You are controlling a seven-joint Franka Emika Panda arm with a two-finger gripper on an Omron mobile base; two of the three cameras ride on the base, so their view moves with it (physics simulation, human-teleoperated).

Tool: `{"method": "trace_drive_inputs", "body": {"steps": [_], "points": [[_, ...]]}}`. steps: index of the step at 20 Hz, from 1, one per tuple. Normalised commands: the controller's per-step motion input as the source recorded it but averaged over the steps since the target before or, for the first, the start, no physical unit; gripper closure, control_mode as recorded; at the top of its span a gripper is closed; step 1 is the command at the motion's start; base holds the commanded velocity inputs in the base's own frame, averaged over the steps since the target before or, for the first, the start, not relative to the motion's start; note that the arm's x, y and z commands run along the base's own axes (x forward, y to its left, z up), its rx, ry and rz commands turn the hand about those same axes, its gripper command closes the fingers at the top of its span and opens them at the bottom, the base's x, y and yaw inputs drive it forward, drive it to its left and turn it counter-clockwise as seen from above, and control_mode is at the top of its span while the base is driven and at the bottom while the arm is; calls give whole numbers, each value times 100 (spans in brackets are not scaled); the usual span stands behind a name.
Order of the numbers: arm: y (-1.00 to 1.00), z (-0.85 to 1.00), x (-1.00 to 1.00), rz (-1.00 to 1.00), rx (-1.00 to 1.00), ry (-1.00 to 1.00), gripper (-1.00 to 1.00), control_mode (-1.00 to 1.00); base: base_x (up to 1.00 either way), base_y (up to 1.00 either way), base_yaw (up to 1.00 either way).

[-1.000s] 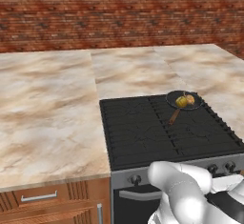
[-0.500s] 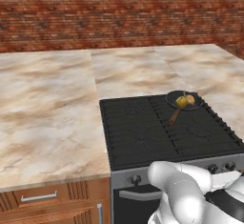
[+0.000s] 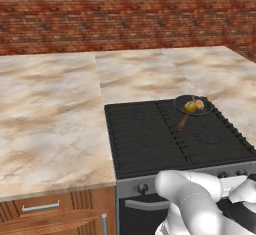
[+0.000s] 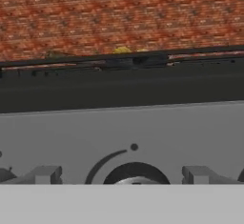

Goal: Put the onion and squash in the pan. Then turn on the rear right burner and set the heat to medium.

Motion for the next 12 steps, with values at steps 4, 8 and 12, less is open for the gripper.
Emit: {"method": "trace_drive_inputs", "body": {"steps": [4,8,12], "points": [[-5,-19,0,0,0,0,-100,-100,0,0,0],[-8,-9,0,0,0,0,-100,-100,0,0,0],[-16,0,0,0,0,0,-100,-100,0,0,0]]}}
